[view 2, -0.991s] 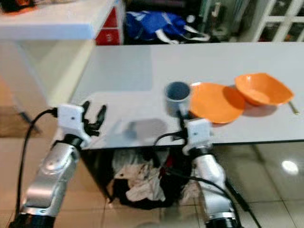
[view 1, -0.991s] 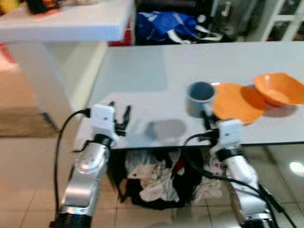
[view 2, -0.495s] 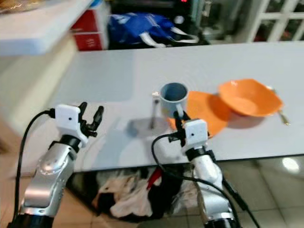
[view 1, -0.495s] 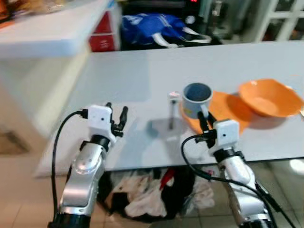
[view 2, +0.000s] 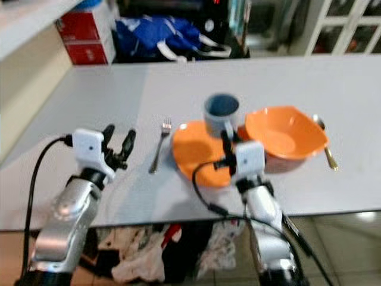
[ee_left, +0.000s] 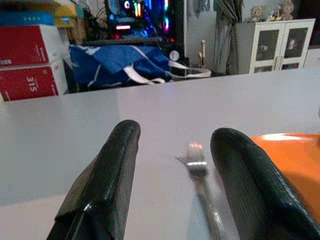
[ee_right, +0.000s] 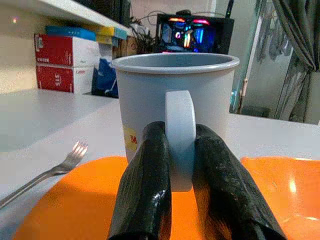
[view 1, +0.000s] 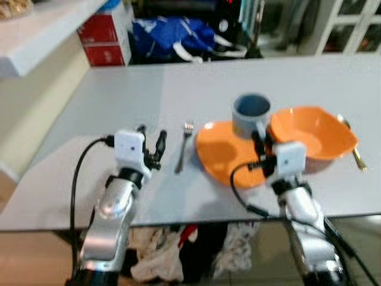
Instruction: Setting the table
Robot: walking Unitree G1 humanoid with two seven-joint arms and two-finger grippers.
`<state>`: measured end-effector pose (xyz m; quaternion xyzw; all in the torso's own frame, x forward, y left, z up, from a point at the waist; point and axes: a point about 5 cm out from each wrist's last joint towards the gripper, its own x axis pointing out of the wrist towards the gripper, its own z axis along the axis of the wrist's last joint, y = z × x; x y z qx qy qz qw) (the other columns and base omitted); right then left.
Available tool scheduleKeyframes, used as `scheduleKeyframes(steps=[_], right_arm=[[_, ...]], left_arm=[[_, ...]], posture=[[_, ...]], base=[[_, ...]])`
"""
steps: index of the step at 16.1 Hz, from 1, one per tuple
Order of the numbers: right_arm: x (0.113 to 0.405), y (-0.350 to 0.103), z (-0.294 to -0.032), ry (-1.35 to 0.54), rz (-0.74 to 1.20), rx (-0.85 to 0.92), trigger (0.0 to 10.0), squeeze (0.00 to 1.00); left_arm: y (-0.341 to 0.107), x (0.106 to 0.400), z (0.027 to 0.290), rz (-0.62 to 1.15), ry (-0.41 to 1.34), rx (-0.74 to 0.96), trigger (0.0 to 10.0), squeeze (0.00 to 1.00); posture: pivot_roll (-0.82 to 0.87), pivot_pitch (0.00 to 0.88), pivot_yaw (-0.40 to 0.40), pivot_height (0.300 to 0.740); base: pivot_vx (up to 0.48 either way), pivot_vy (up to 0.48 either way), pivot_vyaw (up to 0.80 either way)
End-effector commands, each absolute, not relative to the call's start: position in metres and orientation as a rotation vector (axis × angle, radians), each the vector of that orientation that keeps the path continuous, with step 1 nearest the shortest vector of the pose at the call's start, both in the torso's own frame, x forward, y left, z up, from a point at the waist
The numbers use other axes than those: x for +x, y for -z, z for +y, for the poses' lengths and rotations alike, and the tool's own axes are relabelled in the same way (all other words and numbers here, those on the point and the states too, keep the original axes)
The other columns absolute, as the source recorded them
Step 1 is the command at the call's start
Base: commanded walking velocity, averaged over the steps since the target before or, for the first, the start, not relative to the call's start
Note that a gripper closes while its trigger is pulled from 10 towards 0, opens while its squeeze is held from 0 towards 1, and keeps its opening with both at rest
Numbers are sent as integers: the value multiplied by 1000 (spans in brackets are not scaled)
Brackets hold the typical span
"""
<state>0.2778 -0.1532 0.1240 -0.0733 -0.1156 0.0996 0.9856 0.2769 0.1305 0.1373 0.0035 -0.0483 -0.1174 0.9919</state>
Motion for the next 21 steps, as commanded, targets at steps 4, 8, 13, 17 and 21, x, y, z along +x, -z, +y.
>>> scheduleKeyframes(steps=[4,8,13,17,21], right_arm=[[294,-144,-167,-140,-290,-158,0,0],[302,-148,-171,-130,-294,-176,0,0],[298,-143,-166,-153,-284,-175,0,0],[299,-145,-162,-169,-292,-178,0,0],[309,-159,-158,-189,-329,-165,0,0]], left_arm=[[-141,278,125,-110,265,27,10000,0],[-141,278,125,-103,262,24,10000,0],[-139,275,126,-95,253,15,10000,0],[-137,275,128,-87,233,15,10000,0],[-139,276,128,-101,240,26,10000,0]], posture=[[-117,0,70,740],[-112,0,67,740],[-113,0,63,740],[-110,0,63,740],[-107,0,60,740]], base=[[0,0,0],[146,-403,0],[367,-300,0],[97,-68,0],[0,0,0]])
